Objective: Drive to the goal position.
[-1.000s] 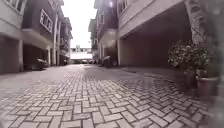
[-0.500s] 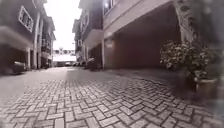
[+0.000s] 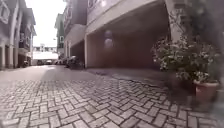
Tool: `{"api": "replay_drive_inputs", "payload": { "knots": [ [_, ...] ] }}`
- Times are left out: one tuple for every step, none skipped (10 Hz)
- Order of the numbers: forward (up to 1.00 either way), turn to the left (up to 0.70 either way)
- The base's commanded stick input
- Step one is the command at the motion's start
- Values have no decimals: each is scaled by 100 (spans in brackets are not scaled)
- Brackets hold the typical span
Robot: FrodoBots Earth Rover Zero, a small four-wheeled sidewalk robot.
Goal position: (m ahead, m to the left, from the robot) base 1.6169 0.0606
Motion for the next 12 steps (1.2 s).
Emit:
{"api": "replay_drive_inputs", "payload": {
  "knots": [
    [85, -27],
    [85, -27],
    [85, -27],
    [85, -22],
    [85, -16],
    [85, -10],
    [85, -4],
    [82, 0],
    [68, 0],
    [55, 0],
    [41, 0],
    [29, 0]
  ]
}}
